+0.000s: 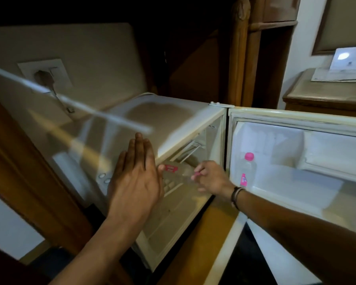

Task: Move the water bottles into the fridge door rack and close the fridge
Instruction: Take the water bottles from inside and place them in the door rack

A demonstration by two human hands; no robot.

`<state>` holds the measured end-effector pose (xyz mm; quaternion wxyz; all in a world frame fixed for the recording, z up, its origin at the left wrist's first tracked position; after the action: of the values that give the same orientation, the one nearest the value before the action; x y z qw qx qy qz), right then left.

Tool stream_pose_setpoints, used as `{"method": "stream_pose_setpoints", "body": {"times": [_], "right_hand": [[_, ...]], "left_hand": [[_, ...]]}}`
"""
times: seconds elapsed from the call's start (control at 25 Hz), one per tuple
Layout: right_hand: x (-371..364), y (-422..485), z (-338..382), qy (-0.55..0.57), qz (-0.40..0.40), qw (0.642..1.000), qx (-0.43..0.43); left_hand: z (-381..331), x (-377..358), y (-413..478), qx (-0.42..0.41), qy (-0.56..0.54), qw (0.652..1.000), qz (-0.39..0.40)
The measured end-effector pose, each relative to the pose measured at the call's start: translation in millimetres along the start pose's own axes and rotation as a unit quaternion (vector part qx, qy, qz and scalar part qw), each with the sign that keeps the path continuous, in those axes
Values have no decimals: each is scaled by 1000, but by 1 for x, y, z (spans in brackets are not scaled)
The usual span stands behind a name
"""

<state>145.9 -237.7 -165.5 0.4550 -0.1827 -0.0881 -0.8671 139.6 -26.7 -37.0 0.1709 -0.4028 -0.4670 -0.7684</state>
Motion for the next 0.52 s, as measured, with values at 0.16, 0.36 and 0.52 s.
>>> {"method": "stream_pose_setpoints", "body": {"times": [0.16,0.36,0.52], "right_hand": [[98,-24,28,16,-83,995,51],[158,-35,55,-355,-49,919,163],[197,-18,48,-471,-114,862,151]], "left_hand": [[-2,-3,0,4,-10,1000,-3],[-4,-3,1,-2,-10,1000,2],[-6,-3,0,-18,5,1000,19]]}}
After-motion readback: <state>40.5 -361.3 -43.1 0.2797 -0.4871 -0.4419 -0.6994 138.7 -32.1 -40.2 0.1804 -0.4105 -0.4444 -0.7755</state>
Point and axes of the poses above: each hand's wrist, its own y-axis towards the middle knuckle, its own x-axis out of the back of the hand, z = x × y, the point moved 9 cm from there along y, towards the middle knuckle, and after that the axes turned 10 degrees about -z, right-handed, at the moved point
